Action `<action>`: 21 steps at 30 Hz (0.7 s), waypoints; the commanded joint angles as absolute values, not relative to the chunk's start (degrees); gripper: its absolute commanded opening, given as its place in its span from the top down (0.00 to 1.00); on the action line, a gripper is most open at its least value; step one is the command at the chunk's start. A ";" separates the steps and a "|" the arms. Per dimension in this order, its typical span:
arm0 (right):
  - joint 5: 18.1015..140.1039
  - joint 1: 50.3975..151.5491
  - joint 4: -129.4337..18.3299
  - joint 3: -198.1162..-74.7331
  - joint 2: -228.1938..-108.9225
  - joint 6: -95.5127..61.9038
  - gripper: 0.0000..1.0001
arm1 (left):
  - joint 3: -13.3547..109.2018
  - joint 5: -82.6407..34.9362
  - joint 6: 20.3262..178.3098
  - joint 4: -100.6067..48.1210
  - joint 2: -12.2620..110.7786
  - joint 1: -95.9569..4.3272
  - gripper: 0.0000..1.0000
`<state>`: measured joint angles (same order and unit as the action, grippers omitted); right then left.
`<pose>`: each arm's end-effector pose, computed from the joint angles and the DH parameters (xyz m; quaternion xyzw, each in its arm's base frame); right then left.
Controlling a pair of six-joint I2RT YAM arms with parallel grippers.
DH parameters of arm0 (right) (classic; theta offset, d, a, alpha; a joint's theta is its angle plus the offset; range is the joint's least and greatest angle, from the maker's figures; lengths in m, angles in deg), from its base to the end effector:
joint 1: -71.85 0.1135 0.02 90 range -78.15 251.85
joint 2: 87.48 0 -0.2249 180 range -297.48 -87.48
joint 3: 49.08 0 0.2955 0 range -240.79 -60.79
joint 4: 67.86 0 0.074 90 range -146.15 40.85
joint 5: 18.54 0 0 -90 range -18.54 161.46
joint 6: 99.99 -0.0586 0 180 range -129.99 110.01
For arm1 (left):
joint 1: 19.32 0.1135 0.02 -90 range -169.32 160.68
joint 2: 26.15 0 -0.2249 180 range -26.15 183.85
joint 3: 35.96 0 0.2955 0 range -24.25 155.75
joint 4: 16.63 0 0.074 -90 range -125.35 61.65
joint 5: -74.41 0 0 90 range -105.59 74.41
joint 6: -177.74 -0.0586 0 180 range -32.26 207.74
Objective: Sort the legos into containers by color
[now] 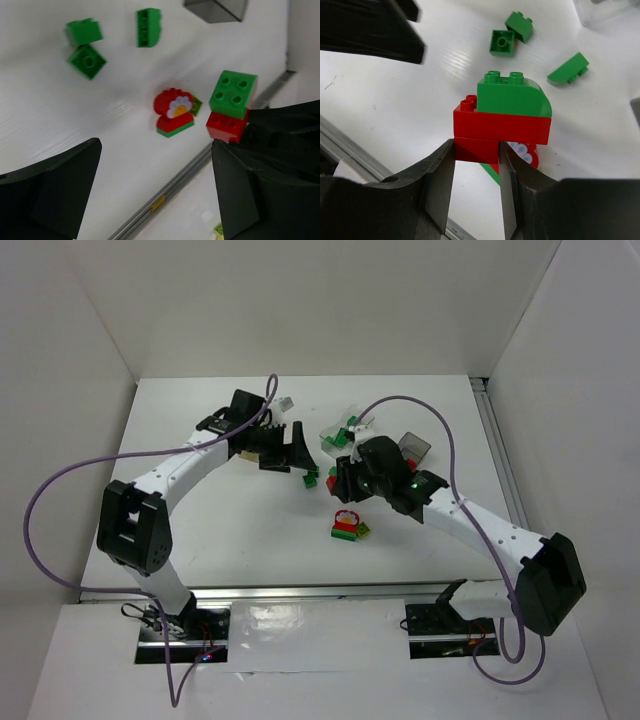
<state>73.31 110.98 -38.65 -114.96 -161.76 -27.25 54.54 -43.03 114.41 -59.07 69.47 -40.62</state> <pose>0.2753 0.2264 0.2059 -0.1772 0.8795 0.2213 0.3822 0.3828 -0.1782 0.2180 0.0433 0.9086 -0.3449 0.2314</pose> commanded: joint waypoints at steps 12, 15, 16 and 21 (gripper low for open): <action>81.04 111.49 -37.87 -118.44 -160.08 -20.98 0.76 | 52.56 -67.97 117.88 -42.49 75.26 -41.55 0.01; 81.04 111.49 -37.87 -118.45 -160.60 -20.98 0.76 | 52.57 -69.64 117.27 -43.02 75.98 -42.17 0.04; 81.04 111.49 -37.87 -118.45 -160.60 -20.98 0.76 | 53.09 -69.64 117.27 -43.02 76.50 -42.86 0.04; 80.34 111.49 -37.87 -118.45 -160.60 -20.98 0.76 | 52.49 -72.54 119.28 -39.97 77.65 -43.49 0.14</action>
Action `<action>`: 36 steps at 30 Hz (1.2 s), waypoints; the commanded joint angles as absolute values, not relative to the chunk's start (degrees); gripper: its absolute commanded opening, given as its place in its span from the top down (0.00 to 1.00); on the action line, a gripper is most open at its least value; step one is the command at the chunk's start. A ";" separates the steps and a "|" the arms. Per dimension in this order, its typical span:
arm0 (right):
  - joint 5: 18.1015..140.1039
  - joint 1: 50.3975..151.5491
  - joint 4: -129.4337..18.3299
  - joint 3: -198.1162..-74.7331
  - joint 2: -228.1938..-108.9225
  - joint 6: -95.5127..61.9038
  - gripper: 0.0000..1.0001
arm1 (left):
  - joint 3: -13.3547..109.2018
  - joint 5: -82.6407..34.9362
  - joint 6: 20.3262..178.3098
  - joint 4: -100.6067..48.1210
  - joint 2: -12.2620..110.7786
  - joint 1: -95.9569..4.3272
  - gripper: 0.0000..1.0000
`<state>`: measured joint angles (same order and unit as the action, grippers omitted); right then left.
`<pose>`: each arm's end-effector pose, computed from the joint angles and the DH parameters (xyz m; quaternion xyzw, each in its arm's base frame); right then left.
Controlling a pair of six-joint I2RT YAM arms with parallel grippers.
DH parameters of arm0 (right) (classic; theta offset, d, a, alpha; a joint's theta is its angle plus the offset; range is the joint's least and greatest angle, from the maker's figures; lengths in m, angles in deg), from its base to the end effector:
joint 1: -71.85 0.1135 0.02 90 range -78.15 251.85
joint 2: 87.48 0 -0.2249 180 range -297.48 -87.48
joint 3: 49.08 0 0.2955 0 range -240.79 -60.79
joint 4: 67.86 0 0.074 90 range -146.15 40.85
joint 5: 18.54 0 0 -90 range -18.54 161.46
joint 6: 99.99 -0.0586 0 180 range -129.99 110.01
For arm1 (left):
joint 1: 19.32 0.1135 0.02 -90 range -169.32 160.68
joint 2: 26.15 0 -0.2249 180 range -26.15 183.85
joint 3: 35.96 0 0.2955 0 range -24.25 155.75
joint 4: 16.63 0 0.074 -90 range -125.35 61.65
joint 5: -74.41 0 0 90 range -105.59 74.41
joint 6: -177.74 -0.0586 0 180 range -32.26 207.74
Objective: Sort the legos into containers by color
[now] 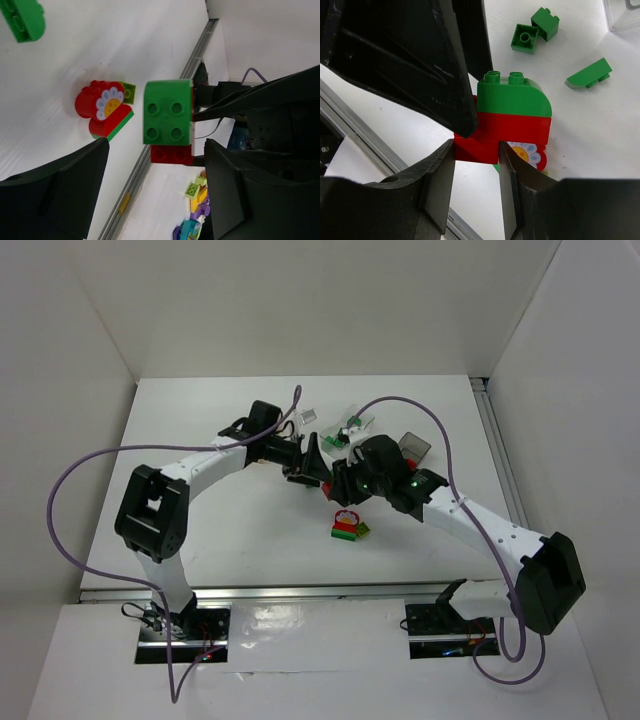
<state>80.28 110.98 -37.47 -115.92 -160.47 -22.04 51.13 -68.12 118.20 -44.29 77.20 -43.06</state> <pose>0.2689 0.2304 0.2184 -0.2421 0.8576 0.2556 0.3748 0.3791 -0.2175 0.1735 0.1245 0.8340 -0.5224 0.1269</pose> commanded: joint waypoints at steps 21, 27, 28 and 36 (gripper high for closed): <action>79.81 111.49 -39.98 -118.97 -162.27 -20.98 0.76 | 51.78 -81.86 120.60 -36.09 81.52 -43.40 0.59; 79.28 111.49 -39.98 -119.50 -162.80 -20.45 0.77 | 52.03 -82.48 122.72 -35.18 82.57 -43.40 0.90; 79.28 111.49 -39.98 -119.50 -162.80 -20.45 0.77 | 52.04 -81.69 122.72 -35.98 82.57 -43.40 1.00; 77.44 111.49 -37.95 -118.45 -161.04 -20.98 0.80 | 52.04 -72.82 123.86 -37.40 80.03 -38.31 1.00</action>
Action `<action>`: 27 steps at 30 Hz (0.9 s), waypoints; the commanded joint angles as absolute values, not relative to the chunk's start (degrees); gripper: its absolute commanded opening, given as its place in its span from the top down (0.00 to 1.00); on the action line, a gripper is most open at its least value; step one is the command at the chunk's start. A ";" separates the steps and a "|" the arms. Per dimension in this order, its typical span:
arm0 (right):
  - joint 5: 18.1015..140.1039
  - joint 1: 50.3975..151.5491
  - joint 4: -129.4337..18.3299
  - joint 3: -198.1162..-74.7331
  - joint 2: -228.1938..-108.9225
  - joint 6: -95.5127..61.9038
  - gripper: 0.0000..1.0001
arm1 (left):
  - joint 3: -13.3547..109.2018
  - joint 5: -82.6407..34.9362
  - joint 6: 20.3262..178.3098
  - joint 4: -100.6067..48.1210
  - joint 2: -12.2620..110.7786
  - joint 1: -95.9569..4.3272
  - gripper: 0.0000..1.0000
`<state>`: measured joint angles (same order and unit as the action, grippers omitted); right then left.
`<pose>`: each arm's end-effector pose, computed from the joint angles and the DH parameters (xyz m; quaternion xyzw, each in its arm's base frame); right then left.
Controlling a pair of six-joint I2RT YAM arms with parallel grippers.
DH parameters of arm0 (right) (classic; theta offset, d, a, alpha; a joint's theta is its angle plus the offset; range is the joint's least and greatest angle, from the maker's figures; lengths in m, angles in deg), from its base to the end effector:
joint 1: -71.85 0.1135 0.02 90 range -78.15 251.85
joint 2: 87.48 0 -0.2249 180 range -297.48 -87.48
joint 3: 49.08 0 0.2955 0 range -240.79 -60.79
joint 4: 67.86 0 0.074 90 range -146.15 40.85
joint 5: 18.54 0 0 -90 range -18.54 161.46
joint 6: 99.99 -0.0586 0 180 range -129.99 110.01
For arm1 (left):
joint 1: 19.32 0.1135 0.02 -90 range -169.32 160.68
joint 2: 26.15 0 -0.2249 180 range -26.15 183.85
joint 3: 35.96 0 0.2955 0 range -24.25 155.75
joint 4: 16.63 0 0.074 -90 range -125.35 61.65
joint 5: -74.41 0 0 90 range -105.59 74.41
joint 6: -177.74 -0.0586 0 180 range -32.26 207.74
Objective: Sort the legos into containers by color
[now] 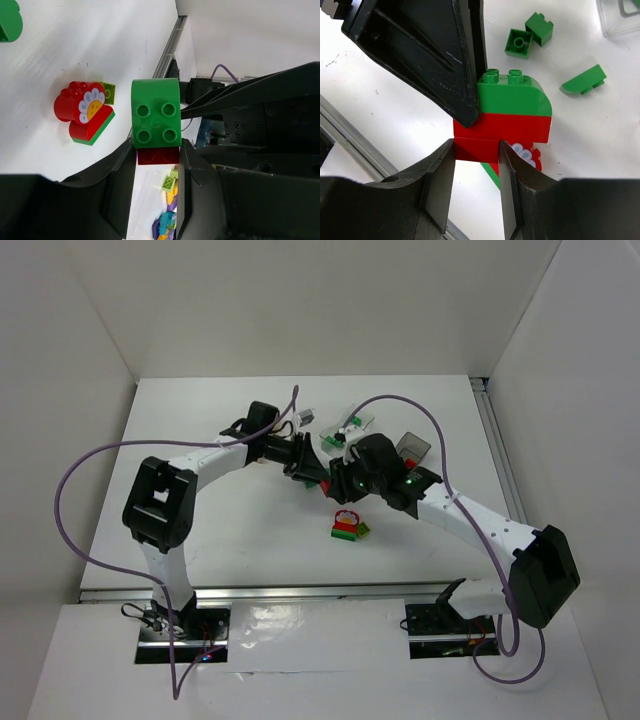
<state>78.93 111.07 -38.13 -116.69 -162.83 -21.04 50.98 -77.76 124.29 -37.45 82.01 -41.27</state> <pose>0.2747 0.2340 0.2109 -0.2457 0.8609 0.2404 0.3750 0.3895 -0.2128 0.1524 0.1087 0.8028 -0.5817 0.0732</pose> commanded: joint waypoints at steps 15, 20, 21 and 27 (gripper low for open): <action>65.07 110.96 -36.48 -118.27 -163.32 -26.50 0.81 | 52.75 -66.84 128.09 -36.16 80.11 -35.93 1.00; 47.39 106.40 -32.33 -121.34 -166.04 -34.68 0.81 | 53.36 -63.50 124.75 -39.68 79.41 -35.93 1.00; 46.86 103.60 -31.81 -121.96 -166.92 -36.78 0.81 | 52.84 -62.88 123.87 -40.55 78.89 -35.93 1.00; 44.13 97.17 -34.61 -123.19 -170.87 -37.59 0.81 | 52.83 -60.95 119.65 -45.39 78.35 -37.06 1.00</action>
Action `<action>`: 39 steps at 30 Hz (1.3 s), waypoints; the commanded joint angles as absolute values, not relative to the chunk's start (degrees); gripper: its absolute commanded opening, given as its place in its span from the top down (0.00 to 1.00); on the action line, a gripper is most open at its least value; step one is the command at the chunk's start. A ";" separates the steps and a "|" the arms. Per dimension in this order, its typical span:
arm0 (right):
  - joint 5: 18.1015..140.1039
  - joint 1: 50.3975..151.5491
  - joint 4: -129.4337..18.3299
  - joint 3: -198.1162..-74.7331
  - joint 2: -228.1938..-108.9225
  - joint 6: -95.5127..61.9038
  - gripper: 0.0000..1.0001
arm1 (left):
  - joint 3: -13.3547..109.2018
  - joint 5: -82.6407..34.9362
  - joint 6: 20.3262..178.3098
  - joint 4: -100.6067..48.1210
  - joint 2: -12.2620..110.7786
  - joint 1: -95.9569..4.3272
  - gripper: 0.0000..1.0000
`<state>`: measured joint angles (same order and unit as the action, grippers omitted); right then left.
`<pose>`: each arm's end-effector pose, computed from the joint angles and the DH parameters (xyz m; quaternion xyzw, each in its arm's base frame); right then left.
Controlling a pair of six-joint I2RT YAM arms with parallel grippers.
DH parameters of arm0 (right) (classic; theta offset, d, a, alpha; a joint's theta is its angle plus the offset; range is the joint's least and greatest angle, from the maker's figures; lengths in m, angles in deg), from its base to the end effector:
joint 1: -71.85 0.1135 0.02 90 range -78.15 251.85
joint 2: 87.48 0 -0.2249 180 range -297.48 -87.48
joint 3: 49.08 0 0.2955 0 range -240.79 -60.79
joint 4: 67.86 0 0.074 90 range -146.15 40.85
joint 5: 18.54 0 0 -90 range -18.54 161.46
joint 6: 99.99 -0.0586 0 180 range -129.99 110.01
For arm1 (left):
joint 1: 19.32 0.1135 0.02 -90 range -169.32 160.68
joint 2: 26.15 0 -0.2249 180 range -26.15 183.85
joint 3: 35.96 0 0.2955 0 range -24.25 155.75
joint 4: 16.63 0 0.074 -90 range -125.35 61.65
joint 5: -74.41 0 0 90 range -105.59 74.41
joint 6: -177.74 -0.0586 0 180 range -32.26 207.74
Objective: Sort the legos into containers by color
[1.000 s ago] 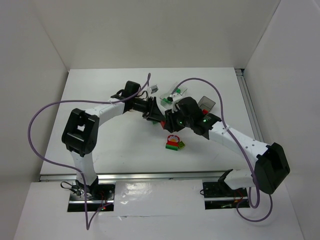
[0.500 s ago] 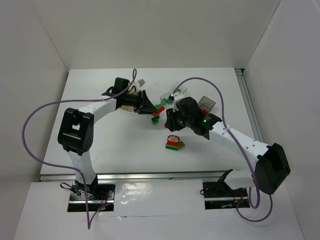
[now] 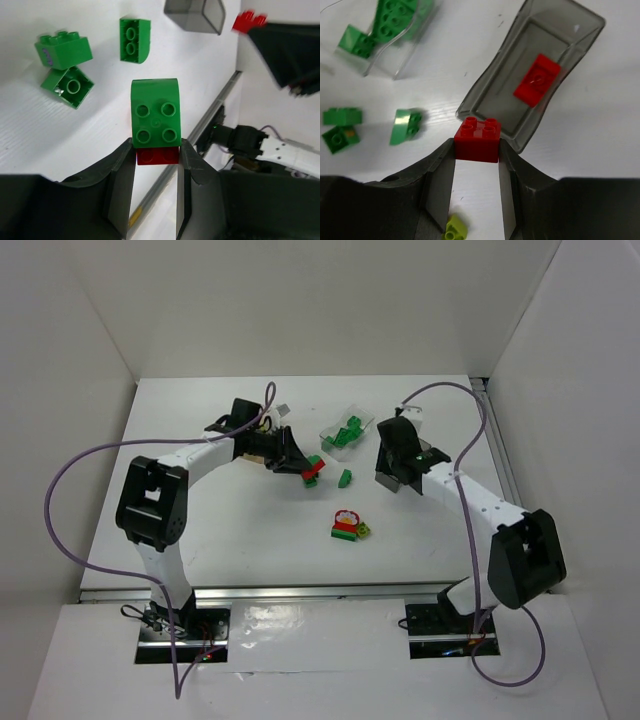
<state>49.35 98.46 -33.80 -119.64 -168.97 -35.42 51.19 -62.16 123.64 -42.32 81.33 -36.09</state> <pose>0.3385 0.1449 0.1892 0.0641 0.9074 0.0056 0.4153 0.4128 -0.1689 0.1431 0.0044 0.8645 -0.4811 0.1456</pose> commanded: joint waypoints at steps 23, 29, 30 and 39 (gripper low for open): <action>82.85 91.80 -49.18 -125.05 -170.19 -25.65 0.27 | 53.36 -73.59 104.80 -50.49 75.98 -39.27 1.00; 107.04 91.80 -50.08 -124.51 -171.58 -21.07 0.13 | 53.88 -78.25 100.23 -51.72 75.45 -39.79 1.00; 109.32 91.80 -49.47 -124.51 -172.20 -20.46 0.12 | 53.89 -78.26 98.91 -51.73 74.84 -39.79 1.00; 121.46 94.34 -45.34 -128.20 -178.09 -16.50 0.10 | 54.42 -78.34 95.47 -53.92 72.99 -39.79 1.00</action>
<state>114.03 93.12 -46.21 -125.06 -177.45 -19.68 52.16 -75.60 98.55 -53.78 76.07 -39.61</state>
